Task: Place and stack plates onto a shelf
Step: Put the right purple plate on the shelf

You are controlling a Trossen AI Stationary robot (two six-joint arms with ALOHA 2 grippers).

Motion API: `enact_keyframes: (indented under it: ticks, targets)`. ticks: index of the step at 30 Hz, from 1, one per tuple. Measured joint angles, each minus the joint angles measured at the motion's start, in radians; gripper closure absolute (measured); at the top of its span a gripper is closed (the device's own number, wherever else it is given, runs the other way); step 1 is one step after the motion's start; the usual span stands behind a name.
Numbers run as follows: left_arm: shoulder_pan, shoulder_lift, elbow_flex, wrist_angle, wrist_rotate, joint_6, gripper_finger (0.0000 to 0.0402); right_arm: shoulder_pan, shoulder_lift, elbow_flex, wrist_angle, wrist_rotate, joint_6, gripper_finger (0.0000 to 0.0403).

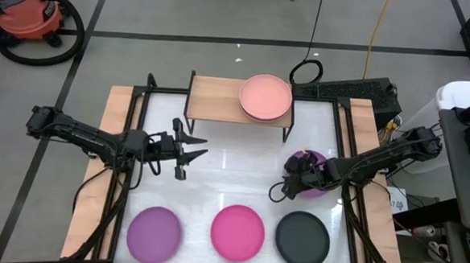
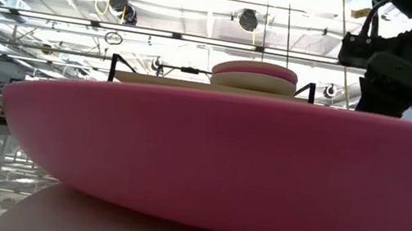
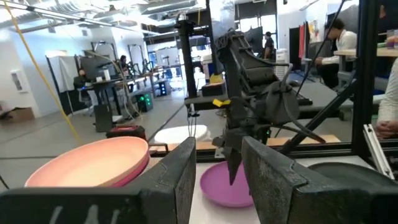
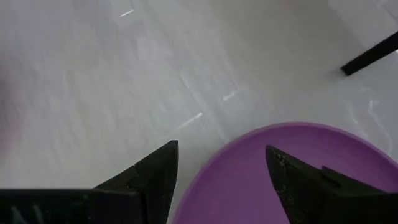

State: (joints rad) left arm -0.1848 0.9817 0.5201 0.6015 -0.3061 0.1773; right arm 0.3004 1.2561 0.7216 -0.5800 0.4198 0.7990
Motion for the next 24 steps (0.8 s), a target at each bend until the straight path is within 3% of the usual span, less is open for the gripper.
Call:
enact_keyframes:
  ticks: [12,24]
  targets:
    - [-0.003,0.0,0.0,-0.018,0.0,-0.059,0.0266,-0.003,0.125,0.0,0.058,0.021,-0.063,0.0179]
    - [-0.011,0.0,0.0,-0.052,0.0,-0.112,0.0266,-0.013,0.138,0.0,0.051,0.021,0.004,0.0179]
